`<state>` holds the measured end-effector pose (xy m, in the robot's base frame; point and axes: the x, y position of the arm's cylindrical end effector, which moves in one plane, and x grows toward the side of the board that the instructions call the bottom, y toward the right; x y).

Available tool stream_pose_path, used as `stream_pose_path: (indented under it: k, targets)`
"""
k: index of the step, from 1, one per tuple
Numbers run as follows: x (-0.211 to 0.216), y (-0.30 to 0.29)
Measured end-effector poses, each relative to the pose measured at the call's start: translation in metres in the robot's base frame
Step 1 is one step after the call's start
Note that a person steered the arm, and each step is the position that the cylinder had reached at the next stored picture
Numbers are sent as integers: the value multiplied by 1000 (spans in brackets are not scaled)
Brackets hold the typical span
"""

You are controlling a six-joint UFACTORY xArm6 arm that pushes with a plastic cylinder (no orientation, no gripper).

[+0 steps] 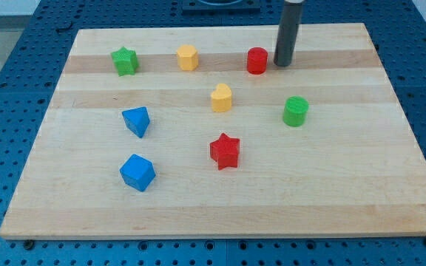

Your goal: Push red circle to yellow heart

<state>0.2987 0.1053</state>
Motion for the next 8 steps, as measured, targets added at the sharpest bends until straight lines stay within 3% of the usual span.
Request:
stream_pose_path:
  k: [2,4,8]
  targets:
    - [-13,-11]
    - [-11,-85]
    - [35,-73]
